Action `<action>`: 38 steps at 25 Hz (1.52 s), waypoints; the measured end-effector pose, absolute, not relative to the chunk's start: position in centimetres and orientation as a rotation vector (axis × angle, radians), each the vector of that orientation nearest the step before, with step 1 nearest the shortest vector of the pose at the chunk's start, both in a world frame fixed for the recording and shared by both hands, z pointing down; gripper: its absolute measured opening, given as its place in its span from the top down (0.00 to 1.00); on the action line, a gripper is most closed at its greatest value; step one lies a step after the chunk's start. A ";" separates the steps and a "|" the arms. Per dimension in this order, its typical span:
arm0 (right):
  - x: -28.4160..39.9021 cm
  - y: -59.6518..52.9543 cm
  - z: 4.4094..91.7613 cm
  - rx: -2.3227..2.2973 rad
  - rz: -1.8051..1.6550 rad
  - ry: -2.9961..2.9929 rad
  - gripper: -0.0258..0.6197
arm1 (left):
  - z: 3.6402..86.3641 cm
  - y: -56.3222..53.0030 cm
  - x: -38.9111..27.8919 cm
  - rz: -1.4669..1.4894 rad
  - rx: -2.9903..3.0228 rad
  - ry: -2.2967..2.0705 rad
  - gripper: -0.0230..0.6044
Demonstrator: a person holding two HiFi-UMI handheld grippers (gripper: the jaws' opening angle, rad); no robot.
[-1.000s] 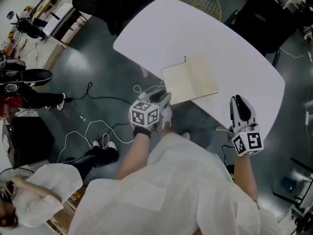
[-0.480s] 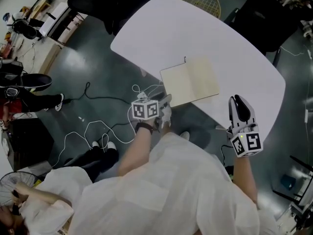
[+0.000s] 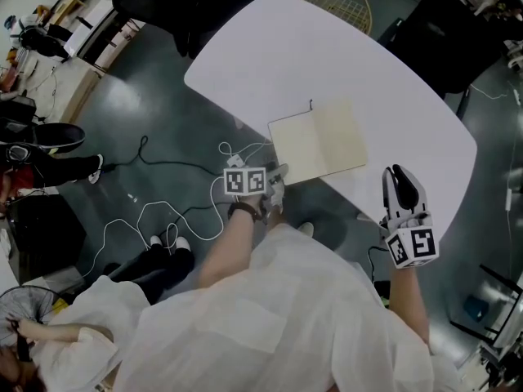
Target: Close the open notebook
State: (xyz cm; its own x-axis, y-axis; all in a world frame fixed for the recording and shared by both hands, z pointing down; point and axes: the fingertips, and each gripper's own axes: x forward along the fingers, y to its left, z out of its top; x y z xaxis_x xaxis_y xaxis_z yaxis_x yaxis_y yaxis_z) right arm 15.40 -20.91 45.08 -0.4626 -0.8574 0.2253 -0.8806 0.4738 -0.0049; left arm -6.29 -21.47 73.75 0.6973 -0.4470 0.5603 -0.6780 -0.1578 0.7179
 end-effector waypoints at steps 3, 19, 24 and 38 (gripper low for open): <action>15.3 -21.1 45.1 1.497 0.175 -2.527 0.85 | 74.4 -21.5 -6.1 0.241 1.755 -0.874 0.67; 16.1 -21.1 45.4 1.475 0.169 -2.509 0.85 | 75.6 -21.4 -4.0 0.202 1.721 -0.835 0.67; 16.8 -20.9 45.4 1.489 0.173 -2.511 0.85 | 75.1 -21.4 -4.6 0.225 1.749 -0.866 0.78; 17.8 -20.4 44.8 1.520 0.168 -2.527 0.85 | 66.7 -23.5 -2.0 0.197 1.973 -0.890 0.83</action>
